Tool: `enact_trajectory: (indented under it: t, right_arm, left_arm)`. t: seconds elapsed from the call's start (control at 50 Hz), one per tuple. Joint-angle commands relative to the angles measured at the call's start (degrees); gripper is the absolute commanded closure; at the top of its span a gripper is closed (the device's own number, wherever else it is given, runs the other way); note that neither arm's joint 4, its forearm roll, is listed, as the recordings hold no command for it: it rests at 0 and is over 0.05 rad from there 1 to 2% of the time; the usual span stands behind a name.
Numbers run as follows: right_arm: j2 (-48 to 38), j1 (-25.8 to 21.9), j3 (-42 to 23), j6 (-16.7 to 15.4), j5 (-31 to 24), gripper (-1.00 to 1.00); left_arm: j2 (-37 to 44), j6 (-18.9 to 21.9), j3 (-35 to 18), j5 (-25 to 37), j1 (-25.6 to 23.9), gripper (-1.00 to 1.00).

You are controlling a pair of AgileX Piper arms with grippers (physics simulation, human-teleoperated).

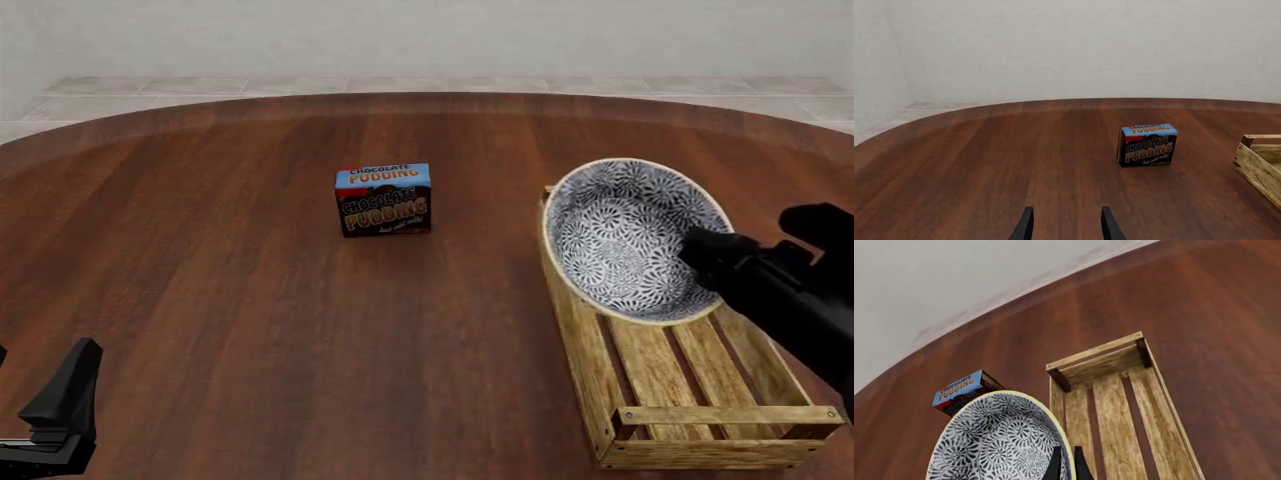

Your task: Pick up the bowl on the left and put it in the tray.

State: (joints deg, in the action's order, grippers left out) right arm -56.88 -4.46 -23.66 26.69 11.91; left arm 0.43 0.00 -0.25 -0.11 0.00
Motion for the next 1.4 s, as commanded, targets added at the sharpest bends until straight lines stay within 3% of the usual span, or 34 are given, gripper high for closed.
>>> enact_trajectory:
  t: [0.02, 0.82, 1.4]
  right_arm:
    - [-0.1, 1.6, 0.6, 1.3, 1.2, 1.00]
    - [-6.6, 5.6, 4.9, 2.6, 9.3, 1.00]
    - [-13.7, 9.5, 4.4, 3.0, 13.6, 1.00]
  left_arm:
    - [0.0, 0.0, 0.0, 0.0, 0.0, -1.00]
    - [0.0, 0.0, 0.0, 0.0, 0.0, -1.00]
    - [0.0, 0.0, 0.0, 0.0, 0.0, -1.00]
